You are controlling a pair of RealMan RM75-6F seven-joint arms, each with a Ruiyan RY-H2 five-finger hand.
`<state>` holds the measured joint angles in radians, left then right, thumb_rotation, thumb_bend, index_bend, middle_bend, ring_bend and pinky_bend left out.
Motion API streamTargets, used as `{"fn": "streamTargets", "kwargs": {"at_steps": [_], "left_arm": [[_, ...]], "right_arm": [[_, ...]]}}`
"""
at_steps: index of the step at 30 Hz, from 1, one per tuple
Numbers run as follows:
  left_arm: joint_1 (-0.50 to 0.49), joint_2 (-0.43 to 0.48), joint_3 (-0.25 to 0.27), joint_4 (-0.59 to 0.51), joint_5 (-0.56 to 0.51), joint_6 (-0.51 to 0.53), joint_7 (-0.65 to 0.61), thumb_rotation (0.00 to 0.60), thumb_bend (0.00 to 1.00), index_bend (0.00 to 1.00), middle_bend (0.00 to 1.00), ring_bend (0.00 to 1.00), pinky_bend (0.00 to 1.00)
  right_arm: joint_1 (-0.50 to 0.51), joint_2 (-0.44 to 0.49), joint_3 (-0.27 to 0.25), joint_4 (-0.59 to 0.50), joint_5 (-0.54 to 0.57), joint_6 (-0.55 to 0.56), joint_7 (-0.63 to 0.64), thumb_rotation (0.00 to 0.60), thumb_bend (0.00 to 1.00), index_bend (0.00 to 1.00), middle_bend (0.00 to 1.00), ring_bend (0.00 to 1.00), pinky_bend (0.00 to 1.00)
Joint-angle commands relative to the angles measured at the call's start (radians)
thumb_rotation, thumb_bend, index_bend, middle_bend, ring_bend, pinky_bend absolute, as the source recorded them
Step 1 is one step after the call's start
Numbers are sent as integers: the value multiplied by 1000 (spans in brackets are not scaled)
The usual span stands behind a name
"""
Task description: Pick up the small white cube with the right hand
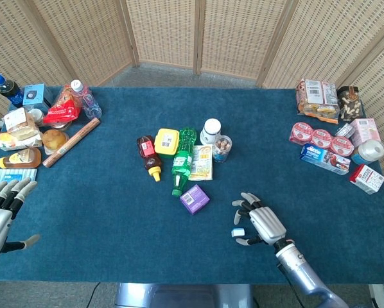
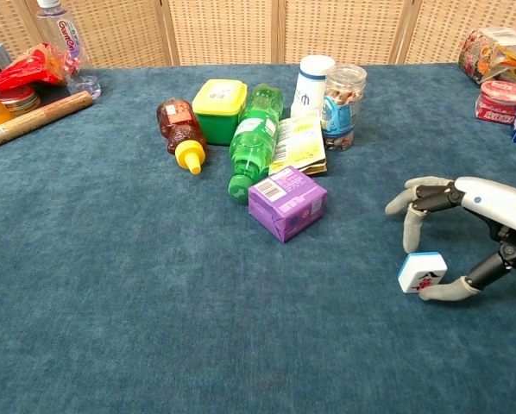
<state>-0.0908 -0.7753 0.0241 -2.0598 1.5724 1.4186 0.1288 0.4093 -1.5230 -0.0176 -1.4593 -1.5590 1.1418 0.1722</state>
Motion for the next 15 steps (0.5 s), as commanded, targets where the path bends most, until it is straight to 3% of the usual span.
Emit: {"fn": "streamTargets", "kwargs": {"at_steps": [1, 15], "left_arm": [[0, 0, 0, 0, 2, 0, 0, 600, 1, 0, 0, 0, 0], [2, 2, 1, 0, 4, 3, -3, 600, 2, 0, 0, 0, 0]], "right_arm": [[-2, 0, -1, -3, -1, 4, -3, 600, 4, 522, 250, 0, 0], [-6, 0, -4, -9, 4, 8, -13, 600, 102, 629, 352, 0, 0]]}}
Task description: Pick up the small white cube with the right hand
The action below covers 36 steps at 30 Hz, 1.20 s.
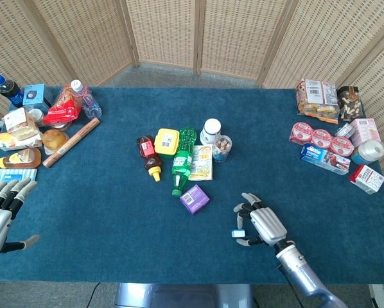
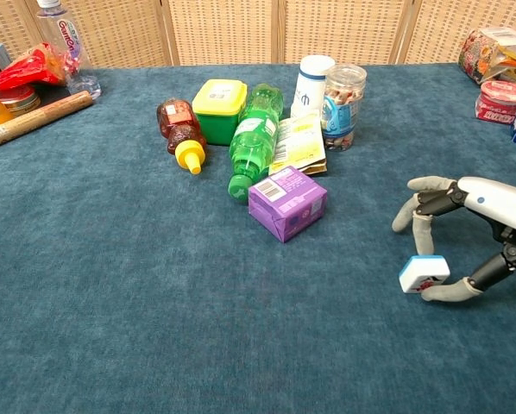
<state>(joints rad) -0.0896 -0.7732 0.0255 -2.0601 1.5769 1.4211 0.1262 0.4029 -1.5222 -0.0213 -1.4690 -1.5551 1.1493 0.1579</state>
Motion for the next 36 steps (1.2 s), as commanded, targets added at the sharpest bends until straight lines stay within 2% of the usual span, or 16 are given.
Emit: {"fn": "streamTargets", "kwargs": {"at_steps": [1, 7, 16, 23, 29, 36], "left_arm": [[0, 0, 0, 0, 0, 1, -1, 600, 1, 0, 0, 0, 0], [0, 1, 0, 0, 2, 0, -2, 600, 2, 0, 0, 0, 0], [-2, 0, -1, 1, 0, -2, -4, 600, 1, 0, 0, 0, 0], [-1, 3, -1, -1, 5, 2, -10, 600, 1, 0, 0, 0, 0], [0, 7, -1, -4, 12, 7, -16, 600, 2, 0, 0, 0, 0], [2, 9, 1, -6, 18, 11, -19, 600, 1, 0, 0, 0, 0]], "right_arm": [[1, -1, 0, 2, -1, 1, 2, 600, 116, 640, 353, 0, 0], [1, -5, -1, 10, -5, 3, 1, 600, 229, 691, 338, 0, 0], [3, -4, 8, -6, -8, 14, -14, 600, 231, 703, 336, 0, 0], [9, 27, 29, -68, -11, 34, -47, 600, 226, 703, 335, 0, 0], [22, 69, 63, -152, -8, 49, -88, 600, 224, 704, 335, 0, 0], [55, 111, 130, -245, 18, 48, -151, 600, 222, 703, 335, 0, 0]]}}
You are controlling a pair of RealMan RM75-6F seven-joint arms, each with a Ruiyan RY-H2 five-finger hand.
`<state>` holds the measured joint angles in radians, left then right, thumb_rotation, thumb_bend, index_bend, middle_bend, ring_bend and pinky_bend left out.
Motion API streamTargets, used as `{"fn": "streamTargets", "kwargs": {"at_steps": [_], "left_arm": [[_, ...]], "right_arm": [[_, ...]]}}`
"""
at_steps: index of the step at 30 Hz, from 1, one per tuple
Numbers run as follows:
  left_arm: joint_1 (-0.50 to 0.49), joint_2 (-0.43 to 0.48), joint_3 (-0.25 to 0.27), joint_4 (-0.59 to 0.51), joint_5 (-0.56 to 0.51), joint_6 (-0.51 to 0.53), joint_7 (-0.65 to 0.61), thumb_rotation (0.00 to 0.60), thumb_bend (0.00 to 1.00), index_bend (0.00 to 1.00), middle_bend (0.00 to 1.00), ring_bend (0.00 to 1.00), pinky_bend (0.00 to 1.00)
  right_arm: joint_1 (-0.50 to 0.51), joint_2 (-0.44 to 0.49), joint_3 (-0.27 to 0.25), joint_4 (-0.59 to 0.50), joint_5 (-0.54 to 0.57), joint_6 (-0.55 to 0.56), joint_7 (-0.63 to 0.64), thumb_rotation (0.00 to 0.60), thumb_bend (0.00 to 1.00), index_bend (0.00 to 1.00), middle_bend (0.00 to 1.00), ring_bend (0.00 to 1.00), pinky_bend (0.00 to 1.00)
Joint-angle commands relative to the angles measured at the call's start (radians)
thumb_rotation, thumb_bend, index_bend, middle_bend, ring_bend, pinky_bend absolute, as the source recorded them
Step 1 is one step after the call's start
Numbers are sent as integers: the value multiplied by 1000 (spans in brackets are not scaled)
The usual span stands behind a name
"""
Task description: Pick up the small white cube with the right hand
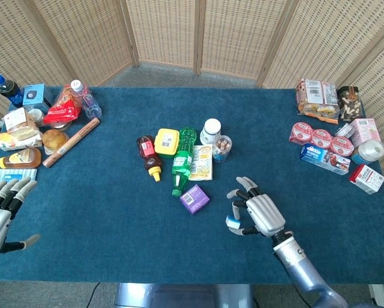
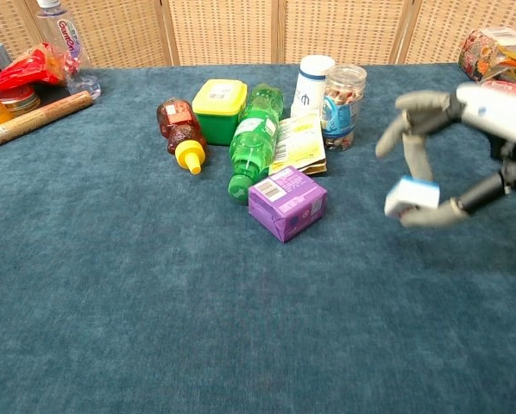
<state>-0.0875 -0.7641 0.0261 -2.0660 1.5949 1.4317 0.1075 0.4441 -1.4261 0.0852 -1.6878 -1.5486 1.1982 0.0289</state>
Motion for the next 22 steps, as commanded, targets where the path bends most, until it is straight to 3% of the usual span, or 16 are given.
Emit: {"fn": "streamTargets", "kwargs": {"at_steps": [1, 12, 22], "left_arm": [[0, 0, 0, 0, 1, 1, -1, 600, 2, 0, 0, 0, 0], [1, 1, 0, -2, 5, 4, -1, 600, 1, 0, 0, 0, 0], [1, 2, 0, -2, 9, 4, -2, 600, 2, 0, 0, 0, 0]], "right_arm": [[19, 19, 33, -38, 16, -1, -31, 600, 221, 703, 335, 0, 0], [77, 73, 132, -171, 75, -14, -135, 600, 221, 705, 335, 0, 0], [96, 86, 151, -221, 103, -8, -179, 600, 220, 707, 336, 0, 0]]}}
